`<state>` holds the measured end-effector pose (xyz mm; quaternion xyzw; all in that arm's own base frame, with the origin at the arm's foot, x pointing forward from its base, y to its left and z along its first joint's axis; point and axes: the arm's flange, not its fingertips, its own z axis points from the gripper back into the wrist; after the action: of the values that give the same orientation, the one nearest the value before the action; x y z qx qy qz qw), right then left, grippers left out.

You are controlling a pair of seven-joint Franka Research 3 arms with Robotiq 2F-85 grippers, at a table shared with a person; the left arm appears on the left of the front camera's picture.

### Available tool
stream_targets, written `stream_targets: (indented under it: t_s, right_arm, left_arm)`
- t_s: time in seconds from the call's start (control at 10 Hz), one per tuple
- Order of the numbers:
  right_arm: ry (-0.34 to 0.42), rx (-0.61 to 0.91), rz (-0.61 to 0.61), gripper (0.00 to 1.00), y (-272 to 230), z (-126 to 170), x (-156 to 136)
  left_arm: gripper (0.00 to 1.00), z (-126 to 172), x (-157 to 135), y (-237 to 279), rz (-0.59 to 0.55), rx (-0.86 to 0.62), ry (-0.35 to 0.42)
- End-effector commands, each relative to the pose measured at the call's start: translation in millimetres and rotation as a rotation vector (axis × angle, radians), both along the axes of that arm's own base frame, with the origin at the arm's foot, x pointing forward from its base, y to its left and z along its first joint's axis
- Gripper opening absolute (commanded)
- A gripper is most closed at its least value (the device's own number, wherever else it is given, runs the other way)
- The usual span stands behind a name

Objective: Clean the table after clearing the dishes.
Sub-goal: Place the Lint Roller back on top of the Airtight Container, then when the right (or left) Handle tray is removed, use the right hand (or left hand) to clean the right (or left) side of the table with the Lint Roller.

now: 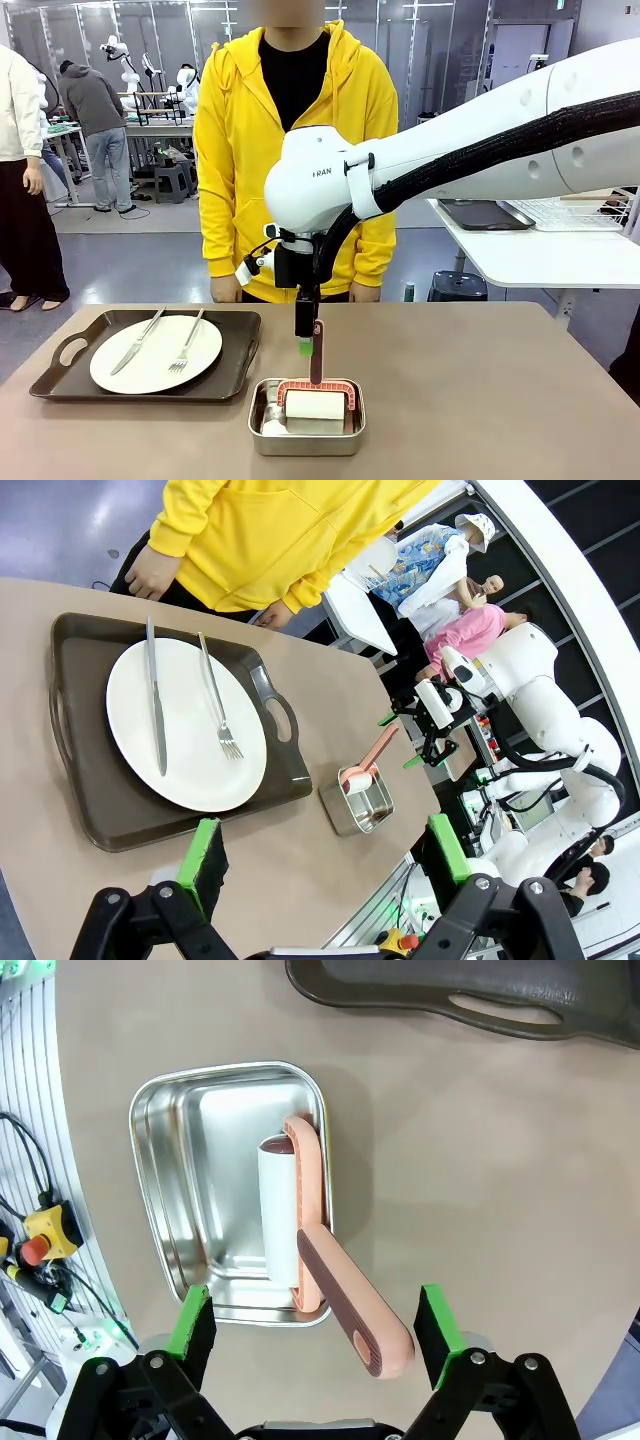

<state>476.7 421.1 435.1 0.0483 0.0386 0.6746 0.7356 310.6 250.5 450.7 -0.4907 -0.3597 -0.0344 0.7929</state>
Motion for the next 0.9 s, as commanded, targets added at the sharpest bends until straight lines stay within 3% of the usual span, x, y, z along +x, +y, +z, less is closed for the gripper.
stream_targets:
  t_s: [0.0, 0.8]
  right_arm:
    - [-0.001, 0.000, -0.012, 1.00, 1.9, 1.1, -2.3]
    - [-0.001, 0.000, -0.012, 1.00, 1.9, 1.1, -2.3]
  left_arm:
    - [1.00, 1.6, -2.1, 1.0, -0.003, -0.009, -0.015]
    - [1.00, 1.6, -2.1, 1.0, -0.003, -0.009, -0.015]
